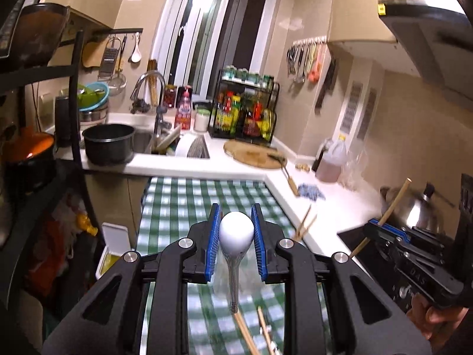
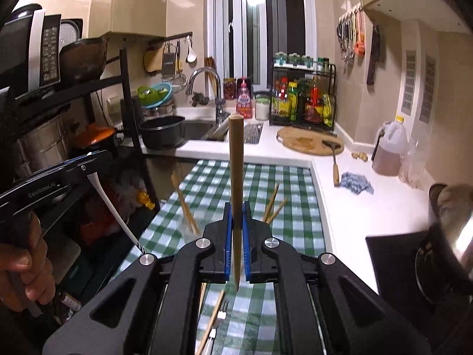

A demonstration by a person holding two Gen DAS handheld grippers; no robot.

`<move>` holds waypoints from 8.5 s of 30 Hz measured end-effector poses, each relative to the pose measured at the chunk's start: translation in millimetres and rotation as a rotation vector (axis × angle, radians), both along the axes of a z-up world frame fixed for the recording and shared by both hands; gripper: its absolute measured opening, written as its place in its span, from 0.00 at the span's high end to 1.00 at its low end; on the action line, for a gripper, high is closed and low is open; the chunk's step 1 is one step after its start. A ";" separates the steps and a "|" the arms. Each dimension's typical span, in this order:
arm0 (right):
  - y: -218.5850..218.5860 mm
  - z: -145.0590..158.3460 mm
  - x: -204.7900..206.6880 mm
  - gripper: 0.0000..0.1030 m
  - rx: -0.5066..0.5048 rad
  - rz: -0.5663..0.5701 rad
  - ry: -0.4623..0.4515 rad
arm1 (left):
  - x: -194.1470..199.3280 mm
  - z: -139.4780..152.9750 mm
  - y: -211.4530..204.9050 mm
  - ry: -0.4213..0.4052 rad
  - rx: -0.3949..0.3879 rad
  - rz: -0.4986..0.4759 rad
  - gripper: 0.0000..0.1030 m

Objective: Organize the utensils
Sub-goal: 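Carry spoon and chopstick over the clear container with both tools, then move both tools back down to the remaining utensils, then close right tool on the white-handled fork while left tool grasps a chopstick, then lift the fork with right tool while left tool lifts its chopstick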

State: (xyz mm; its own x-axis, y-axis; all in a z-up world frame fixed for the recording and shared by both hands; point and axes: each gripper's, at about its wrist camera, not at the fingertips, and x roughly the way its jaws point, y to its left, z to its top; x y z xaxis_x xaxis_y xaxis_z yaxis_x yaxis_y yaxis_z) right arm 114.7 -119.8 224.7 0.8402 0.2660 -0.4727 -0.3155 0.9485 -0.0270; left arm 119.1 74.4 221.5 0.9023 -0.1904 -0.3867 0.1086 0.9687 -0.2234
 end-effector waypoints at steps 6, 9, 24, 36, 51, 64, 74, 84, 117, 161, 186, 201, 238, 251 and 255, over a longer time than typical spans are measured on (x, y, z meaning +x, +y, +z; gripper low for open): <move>4.4 31.9 32.7 0.94 0.060 -0.020 -0.048 | 30.2 11.0 7.1 -0.053 -0.091 -0.017 0.79; 7.2 32.2 47.8 0.94 0.081 -0.041 -0.067 | 38.2 1.2 10.4 -0.089 -0.149 -0.034 0.79; 24.5 -34.2 90.9 0.94 0.053 -0.062 -0.021 | 78.3 -43.6 -1.7 -0.096 -0.087 -0.065 0.79; 32.2 -78.5 103.5 0.94 -0.018 -0.042 0.084 | 96.6 -76.2 -18.4 0.045 0.031 -0.081 0.79; 30.5 -95.8 106.7 0.75 -0.048 -0.061 0.140 | 91.1 -71.1 -11.9 0.023 0.034 -0.072 0.77; 14.7 -58.8 83.2 0.70 -0.078 -0.127 0.042 | 61.3 -48.6 -3.2 -0.047 0.033 -0.048 0.71; -4.3 -17.4 17.6 0.70 -0.029 -0.111 -0.079 | 13.5 -39.6 -9.6 -0.086 0.069 -0.044 0.69; -30.6 -45.5 -61.1 0.71 0.038 -0.049 -0.086 | -50.7 -69.6 -19.0 -0.070 0.142 -0.035 0.68; -4.0 -266.8 -85.2 0.73 0.032 0.069 0.431 | -113.5 -203.8 -9.8 0.210 0.037 0.095 0.71; -41.6 -265.2 -69.2 0.79 0.006 -0.146 0.454 | -99.0 -265.1 -97.3 0.390 0.142 -0.089 0.75; -47.0 -265.1 -69.7 0.76 0.024 -0.178 0.448 | -114.8 -258.9 -43.1 0.342 0.074 0.086 0.99; -42.4 -266.0 -72.6 0.75 -0.016 -0.178 0.427 | -115.6 -272.4 -72.6 0.372 0.135 -0.017 0.90; -38.5 -227.9 -92.8 0.83 -0.055 -0.151 0.308 | -138.7 -237.0 -67.4 0.245 0.176 0.026 0.94; -51.2 -181.4 -121.0 0.83 -0.048 -0.148 0.230 | -162.3 -201.0 -57.7 0.125 0.166 0.059 0.94; -50.5 -171.7 -124.6 0.84 -0.054 -0.139 0.212 | -166.2 -195.7 -57.2 0.107 0.163 0.063 0.94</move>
State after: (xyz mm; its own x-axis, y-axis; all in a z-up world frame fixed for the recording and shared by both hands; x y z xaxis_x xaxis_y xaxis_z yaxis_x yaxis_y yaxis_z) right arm -10.0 -170.4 53.0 0.7475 0.1243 -0.6526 -0.1861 0.9822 -0.0260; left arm -47.1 17.3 25.8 0.8627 -0.0618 -0.5020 0.0307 0.9971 -0.0700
